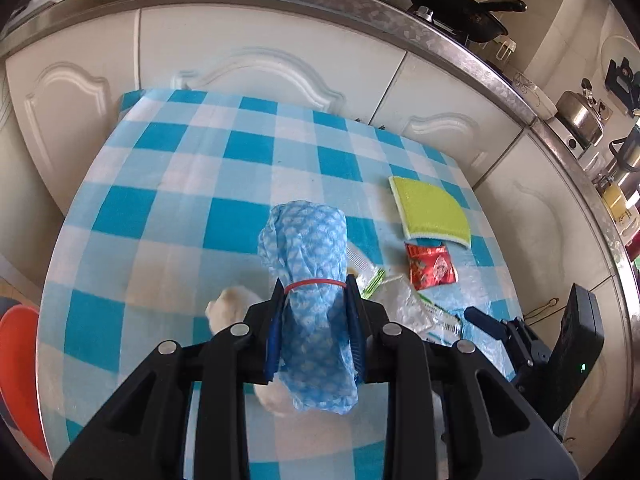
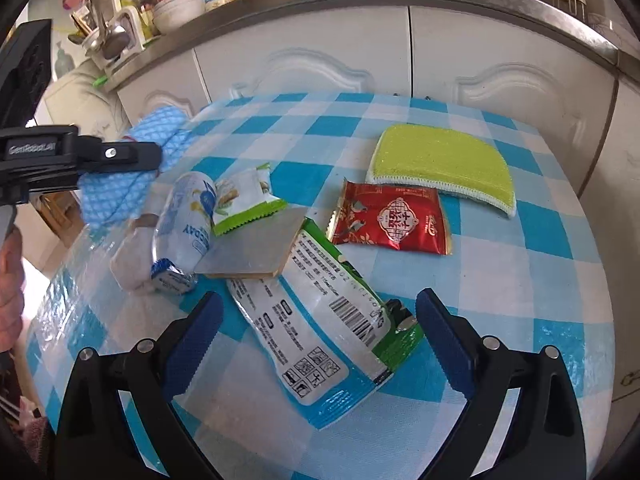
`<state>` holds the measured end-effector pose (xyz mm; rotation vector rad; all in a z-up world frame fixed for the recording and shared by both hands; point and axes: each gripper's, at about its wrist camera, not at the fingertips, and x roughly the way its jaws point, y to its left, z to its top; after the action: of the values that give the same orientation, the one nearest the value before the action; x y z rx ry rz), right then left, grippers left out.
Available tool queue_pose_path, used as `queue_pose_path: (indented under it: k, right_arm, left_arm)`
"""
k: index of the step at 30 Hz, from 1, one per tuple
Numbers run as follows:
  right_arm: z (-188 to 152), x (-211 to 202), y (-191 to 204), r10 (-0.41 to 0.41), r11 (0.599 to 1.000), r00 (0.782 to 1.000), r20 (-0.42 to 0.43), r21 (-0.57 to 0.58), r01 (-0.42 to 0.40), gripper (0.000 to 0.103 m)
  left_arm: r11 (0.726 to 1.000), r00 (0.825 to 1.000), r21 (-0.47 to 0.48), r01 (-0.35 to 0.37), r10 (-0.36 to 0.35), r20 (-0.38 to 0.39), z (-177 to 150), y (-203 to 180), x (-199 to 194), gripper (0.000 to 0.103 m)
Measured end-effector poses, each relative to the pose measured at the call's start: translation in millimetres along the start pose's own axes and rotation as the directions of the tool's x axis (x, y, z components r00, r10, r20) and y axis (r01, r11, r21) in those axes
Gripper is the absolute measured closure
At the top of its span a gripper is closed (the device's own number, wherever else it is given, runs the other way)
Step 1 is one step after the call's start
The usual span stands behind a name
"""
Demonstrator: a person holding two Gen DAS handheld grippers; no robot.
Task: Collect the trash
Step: 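Hold the blue cloth roll in the left tool while the right tool grasps the white rolled towel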
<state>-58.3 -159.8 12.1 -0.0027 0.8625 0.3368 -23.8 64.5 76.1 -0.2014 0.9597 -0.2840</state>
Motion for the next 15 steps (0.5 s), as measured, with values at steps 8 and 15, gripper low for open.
queue_pose_path:
  k: [8, 15]
  right_arm:
    - [7, -14, 9, 0.136, 0.990, 0.988, 0.070, 0.037, -0.139, 0.007]
    - [19, -10, 51, 0.223, 0.973, 0.969, 0.109, 0.029, -0.227, 0.021]
  left_arm:
    - [0.997, 1.000, -0.074, -0.021, 0.023, 0.019, -34, 44, -31, 0.074]
    - [0.990, 1.000, -0.136, -0.027, 0.028, 0.008, -50, 75, -41, 0.074]
